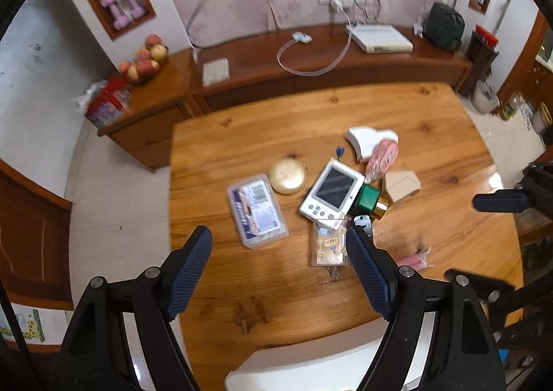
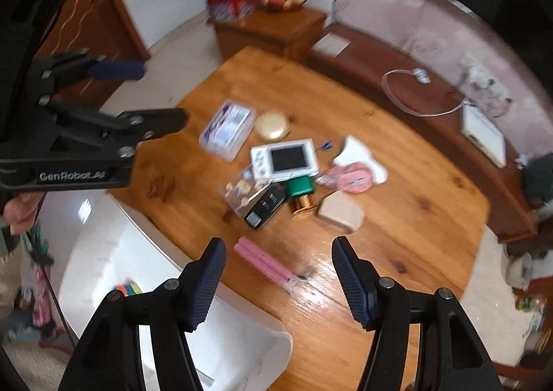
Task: Organize rigid objects
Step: 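Grasp the clear sticker box with the left tool while the right tool grasps the pink roller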
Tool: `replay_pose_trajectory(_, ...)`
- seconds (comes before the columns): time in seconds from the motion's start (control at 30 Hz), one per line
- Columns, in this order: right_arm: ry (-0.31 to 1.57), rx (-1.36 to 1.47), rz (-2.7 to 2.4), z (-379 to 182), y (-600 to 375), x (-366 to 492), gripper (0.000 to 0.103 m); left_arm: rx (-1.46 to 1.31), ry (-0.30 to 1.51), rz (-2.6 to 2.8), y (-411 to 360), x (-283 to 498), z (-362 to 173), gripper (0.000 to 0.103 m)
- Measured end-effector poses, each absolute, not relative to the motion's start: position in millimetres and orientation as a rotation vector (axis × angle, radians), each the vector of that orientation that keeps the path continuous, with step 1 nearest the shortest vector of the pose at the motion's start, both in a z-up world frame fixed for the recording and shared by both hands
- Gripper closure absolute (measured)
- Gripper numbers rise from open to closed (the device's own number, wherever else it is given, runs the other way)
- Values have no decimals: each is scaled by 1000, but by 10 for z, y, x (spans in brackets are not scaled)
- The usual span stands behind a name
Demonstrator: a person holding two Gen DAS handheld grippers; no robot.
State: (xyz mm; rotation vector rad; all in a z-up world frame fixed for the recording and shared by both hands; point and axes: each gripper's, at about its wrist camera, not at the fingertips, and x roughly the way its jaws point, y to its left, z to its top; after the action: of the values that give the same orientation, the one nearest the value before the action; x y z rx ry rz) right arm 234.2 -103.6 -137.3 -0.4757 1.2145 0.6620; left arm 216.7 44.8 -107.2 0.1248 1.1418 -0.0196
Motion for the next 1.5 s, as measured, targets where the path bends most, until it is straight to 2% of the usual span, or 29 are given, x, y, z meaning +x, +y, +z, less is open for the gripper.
replay_pose_trajectory(0.33,1418,-537,815,-2277,-904,2510,39,122,1273,-55,431,2326,-1788,21)
replay_pose_trajectory(0.53,1470,-593,843,-2586,-812,2520,47,90,1333,-60,483,2342,-2054,21)
replay_pose_trajectory(0.63,1485,-625,857,-2720,-756,2500,56,85,1349,-69,474,2351,-2118,21)
replay_pose_trajectory(0.97,1471,-588,831,-2853,-859,2490,66,93,1376,-107,284,2414,-2265,21)
replay_pose_trajectory(1.5,1449,-507,782,-2865,-1171,2478,67,83,1433,-80,100,2574,-2480,22)
